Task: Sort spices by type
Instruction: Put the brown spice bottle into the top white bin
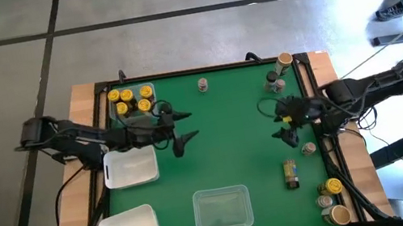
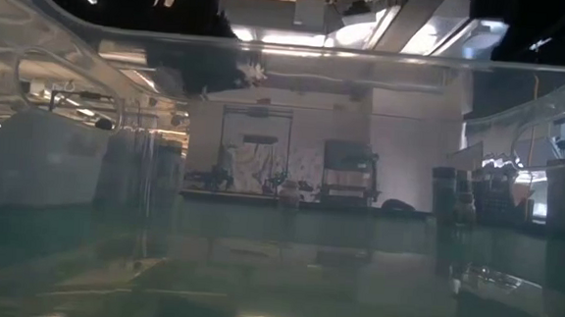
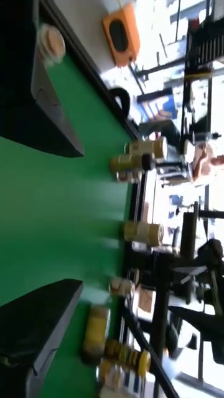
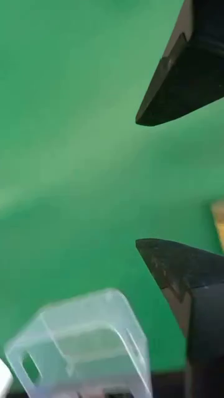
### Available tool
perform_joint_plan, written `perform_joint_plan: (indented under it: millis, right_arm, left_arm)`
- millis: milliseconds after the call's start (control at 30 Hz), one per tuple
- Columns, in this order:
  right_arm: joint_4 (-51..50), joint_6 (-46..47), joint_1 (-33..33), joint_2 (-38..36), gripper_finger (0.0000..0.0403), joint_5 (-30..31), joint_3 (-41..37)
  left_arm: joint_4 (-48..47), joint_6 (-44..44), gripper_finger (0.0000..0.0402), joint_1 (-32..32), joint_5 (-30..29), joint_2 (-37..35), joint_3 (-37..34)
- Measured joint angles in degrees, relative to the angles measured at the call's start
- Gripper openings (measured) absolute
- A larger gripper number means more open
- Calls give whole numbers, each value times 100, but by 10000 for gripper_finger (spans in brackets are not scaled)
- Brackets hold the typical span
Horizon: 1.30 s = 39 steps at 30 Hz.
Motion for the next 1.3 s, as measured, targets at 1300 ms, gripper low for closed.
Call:
perform_joint_plan:
  millis: [1300]
  right_arm:
    - [-980, 8935, 4807, 1924, 251, -1816, 804]
  left_arm:
    - [319, -253, 335, -1644, -453, 931, 726]
